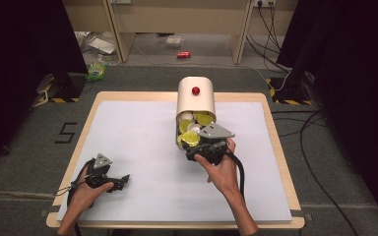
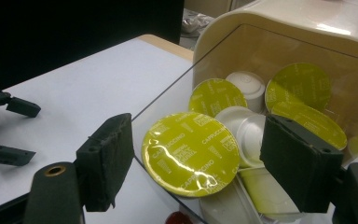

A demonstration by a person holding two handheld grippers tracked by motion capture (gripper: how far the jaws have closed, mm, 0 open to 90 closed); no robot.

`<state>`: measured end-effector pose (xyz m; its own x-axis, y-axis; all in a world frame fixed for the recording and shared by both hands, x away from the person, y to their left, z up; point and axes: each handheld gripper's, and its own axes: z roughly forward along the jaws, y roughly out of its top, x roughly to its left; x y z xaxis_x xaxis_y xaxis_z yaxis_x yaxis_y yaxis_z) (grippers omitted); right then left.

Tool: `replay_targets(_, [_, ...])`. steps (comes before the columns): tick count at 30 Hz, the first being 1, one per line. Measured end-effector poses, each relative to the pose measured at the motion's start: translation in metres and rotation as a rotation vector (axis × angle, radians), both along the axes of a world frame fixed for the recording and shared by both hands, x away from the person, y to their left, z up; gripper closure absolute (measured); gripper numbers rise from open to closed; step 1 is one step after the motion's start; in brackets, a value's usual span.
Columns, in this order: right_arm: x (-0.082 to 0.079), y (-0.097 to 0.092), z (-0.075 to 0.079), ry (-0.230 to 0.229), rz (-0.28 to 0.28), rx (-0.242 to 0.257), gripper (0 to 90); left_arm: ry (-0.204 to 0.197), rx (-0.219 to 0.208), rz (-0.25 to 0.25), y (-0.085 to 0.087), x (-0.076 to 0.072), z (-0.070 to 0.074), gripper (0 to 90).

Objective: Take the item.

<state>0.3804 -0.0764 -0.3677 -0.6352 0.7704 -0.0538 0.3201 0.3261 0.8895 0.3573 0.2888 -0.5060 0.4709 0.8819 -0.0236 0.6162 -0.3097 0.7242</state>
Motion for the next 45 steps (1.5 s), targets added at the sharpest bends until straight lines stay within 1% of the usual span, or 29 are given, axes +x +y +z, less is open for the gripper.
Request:
replay_targets(5, [0.004,0.001,-0.001,0.009,-0.005,0.013,24.7,0.000,0.000,0.000,0.000,0.000,0.000,0.0])
replay_targets(9, [0.007,0.004,-0.004,0.015,-0.009,0.011,23.6,0.001,-0.001,0.001,0.000,0.000,0.000,0.0])
replay_targets(15, [0.011,0.008,-0.008,0.039,-0.004,-0.001,23.0,0.001,-0.001,0.001,0.000,0.000,0.000,0.0])
replay_targets(17, [0.012,0.010,-0.009,0.048,-0.002,0.010,23.9,0.001,-0.001,0.001,0.000,0.000,0.000,0.0])
replay_targets(19, [0.013,0.010,-0.009,0.053,-0.005,0.009,24.1,0.001,-0.001,0.001,0.000,0.000,0.000,0.0])
replay_targets(21, [0.014,0.009,-0.009,0.067,-0.010,0.020,25.4,0.000,0.000,0.000,0.000,0.000,0.000,0.0])
replay_targets(25, [0.016,0.007,-0.010,0.082,-0.026,0.022,28.0,0.000,0.000,0.000,0.000,0.000,0.000,0.0])
replay_targets(29, [0.016,0.007,-0.010,0.088,-0.015,0.027,32.5,0.000,0.000,0.000,0.000,0.000,0.000,0.0])
replay_targets(32, [0.017,0.006,-0.012,0.098,-0.025,0.025,34.5,0.000,-0.001,0.001,0.000,0.000,0.000,0.0])
replay_targets(34, [0.019,0.004,-0.012,0.110,-0.020,0.034,36.7,0.000,0.000,0.000,0.000,0.000,0.000,0.0])
replay_targets(35, [0.018,0.005,-0.012,0.106,-0.015,0.034,38.9,0.001,-0.001,0.001,0.000,0.000,0.000,0.0])
replay_targets(38, [0.017,0.006,-0.012,0.096,-0.013,0.024,39.2,0.001,-0.001,0.001,0.000,0.000,0.000,0.0])
replay_targets(41, [0.017,0.005,-0.011,0.096,-0.015,0.029,39.4,0.001,-0.001,0.001,0.000,0.000,0.000,0.0])
replay_targets(45, [0.015,0.003,-0.007,0.075,-0.020,0.045,39.5,0.000,0.000,0.000,0.000,0.000,0.000,0.0])
